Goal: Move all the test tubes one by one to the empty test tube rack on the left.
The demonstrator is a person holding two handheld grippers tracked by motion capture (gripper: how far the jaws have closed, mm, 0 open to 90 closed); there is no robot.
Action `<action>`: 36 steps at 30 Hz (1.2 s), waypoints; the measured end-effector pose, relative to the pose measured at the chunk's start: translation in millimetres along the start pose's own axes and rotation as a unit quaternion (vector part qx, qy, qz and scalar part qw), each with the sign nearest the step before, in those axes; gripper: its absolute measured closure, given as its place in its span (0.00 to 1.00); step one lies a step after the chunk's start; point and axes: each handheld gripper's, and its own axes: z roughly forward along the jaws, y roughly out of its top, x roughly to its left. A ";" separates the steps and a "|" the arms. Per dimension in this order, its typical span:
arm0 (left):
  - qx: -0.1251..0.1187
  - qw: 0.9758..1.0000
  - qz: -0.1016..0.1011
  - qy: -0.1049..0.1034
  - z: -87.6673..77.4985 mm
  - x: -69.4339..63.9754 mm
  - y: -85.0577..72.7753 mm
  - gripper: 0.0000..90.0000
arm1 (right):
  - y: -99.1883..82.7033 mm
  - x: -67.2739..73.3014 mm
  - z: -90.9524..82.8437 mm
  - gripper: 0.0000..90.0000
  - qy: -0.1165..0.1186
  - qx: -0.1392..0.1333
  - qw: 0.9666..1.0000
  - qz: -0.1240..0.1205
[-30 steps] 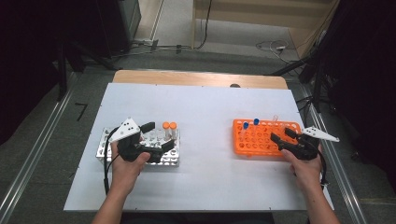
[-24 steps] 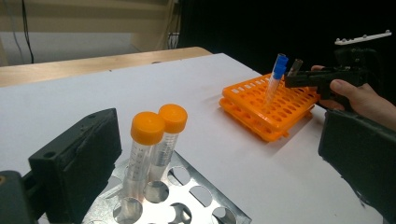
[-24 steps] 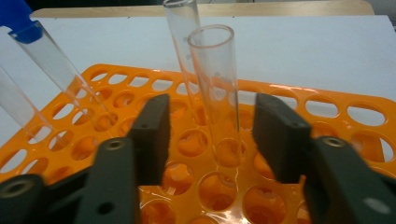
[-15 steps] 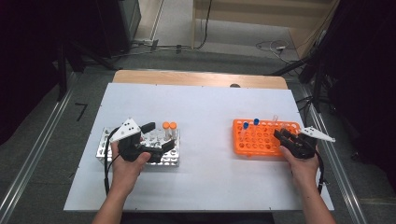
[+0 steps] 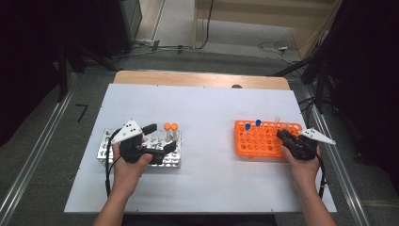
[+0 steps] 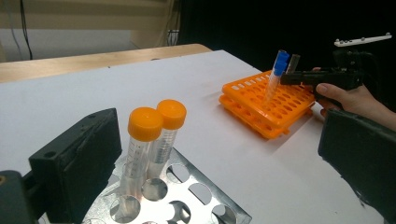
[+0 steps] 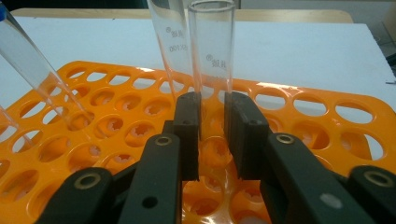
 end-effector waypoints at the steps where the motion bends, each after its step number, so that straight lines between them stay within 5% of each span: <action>1: 0.000 1.000 0.000 0.000 0.2 0.0 -0.1 0.00 | -0.1 0.1 -0.1 0.82 -0.002 -0.001 1.000 0.000; 19: 0.000 1.000 0.005 -0.007 0.0 -3.6 1.6 0.00 | 17.3 3.3 -31.1 0.82 0.028 -0.054 0.998 -0.012; 28: 0.003 1.000 0.008 -0.016 1.6 -8.9 2.6 0.01 | 22.4 27.3 -41.4 0.82 0.097 -0.040 0.994 -0.034; 36: 0.002 1.000 0.012 -0.020 1.9 -11.8 3.4 0.01 | 25.6 56.8 -43.3 0.82 0.163 -0.030 0.984 -0.057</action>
